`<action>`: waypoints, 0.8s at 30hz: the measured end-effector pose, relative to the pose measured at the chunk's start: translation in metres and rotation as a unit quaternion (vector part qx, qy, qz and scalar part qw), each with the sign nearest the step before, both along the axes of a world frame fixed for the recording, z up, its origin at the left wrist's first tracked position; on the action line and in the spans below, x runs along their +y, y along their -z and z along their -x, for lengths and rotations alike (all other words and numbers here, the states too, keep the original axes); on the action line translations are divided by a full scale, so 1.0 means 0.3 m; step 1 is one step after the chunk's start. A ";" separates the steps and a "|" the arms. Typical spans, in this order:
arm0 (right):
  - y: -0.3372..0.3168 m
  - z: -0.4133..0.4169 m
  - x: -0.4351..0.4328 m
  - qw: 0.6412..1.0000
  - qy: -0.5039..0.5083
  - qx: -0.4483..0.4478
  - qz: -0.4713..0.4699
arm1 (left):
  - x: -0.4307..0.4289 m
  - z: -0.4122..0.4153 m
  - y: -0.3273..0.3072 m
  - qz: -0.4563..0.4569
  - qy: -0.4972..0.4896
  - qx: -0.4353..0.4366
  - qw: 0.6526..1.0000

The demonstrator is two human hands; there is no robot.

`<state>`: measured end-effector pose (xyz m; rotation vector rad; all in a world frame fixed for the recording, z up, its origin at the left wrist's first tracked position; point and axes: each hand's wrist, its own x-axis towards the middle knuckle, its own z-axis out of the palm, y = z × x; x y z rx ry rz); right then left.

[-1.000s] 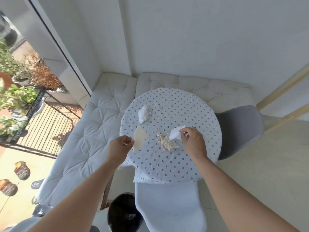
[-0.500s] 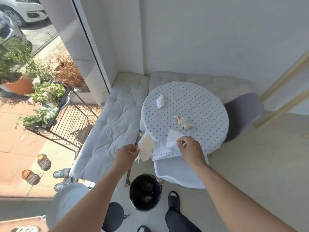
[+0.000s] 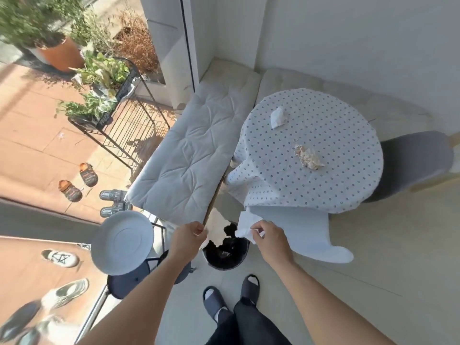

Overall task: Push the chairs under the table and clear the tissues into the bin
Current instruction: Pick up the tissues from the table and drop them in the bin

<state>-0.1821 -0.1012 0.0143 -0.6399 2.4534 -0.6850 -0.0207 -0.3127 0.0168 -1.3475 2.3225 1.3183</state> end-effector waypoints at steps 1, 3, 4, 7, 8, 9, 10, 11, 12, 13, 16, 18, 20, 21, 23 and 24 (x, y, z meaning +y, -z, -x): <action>0.027 -0.015 -0.007 1.000 -0.002 -0.011 -0.003 | 0.001 -0.012 0.022 -0.003 -0.002 -0.005 1.000; 0.089 -0.040 -0.018 1.000 -0.005 -0.029 -0.008 | 0.000 -0.031 0.067 -0.014 -0.006 -0.015 1.000; 0.121 -0.049 -0.023 0.999 -0.008 -0.036 -0.012 | -0.002 -0.037 0.094 -0.019 -0.011 -0.020 1.000; 0.228 -0.057 -0.037 0.998 -0.010 -0.059 -0.018 | -0.016 -0.031 0.192 -0.029 -0.029 -0.037 0.998; 0.268 -0.056 -0.041 0.997 -0.009 -0.070 -0.020 | -0.020 -0.025 0.230 -0.030 -0.037 -0.045 0.998; 0.307 -0.054 -0.044 0.997 -0.007 -0.079 -0.022 | -0.023 -0.018 0.270 -0.032 -0.046 -0.053 0.997; 0.350 -0.049 -0.048 0.996 -0.006 -0.084 -0.023 | -0.024 -0.008 0.312 -0.036 -0.055 -0.059 0.996; 0.401 -0.042 -0.051 0.996 -0.005 -0.087 -0.022 | -0.025 0.003 0.359 -0.039 -0.062 -0.065 0.995; 0.453 -0.035 -0.055 0.996 -0.004 -0.088 -0.023 | -0.024 0.013 0.407 -0.041 -0.067 -0.069 0.995; 0.507 -0.027 -0.057 0.995 -0.006 -0.093 -0.027 | -0.022 0.023 0.455 -0.044 -0.071 -0.072 0.994; 0.662 -0.005 -0.057 0.992 -0.013 -0.117 -0.051 | 0.000 0.045 0.601 -0.067 -0.092 -0.084 0.990; 0.761 0.005 -0.052 0.990 -0.016 -0.125 -0.061 | 0.024 0.050 0.699 -0.070 -0.093 -0.097 0.988; 0.852 0.012 -0.046 0.989 -0.013 -0.132 -0.064 | 0.050 0.053 0.794 -0.073 -0.089 -0.108 0.987; 0.896 0.015 -0.043 0.988 -0.010 -0.137 -0.065 | 0.062 0.054 0.841 -0.077 -0.088 -0.112 0.987; 0.978 0.014 -0.039 0.987 0.002 -0.150 -0.064 | 0.083 0.058 0.924 -0.084 -0.081 -0.123 0.986; 1.015 0.011 -0.035 0.986 0.007 -0.155 -0.064 | 0.092 0.059 0.962 -0.082 -0.074 -0.128 0.986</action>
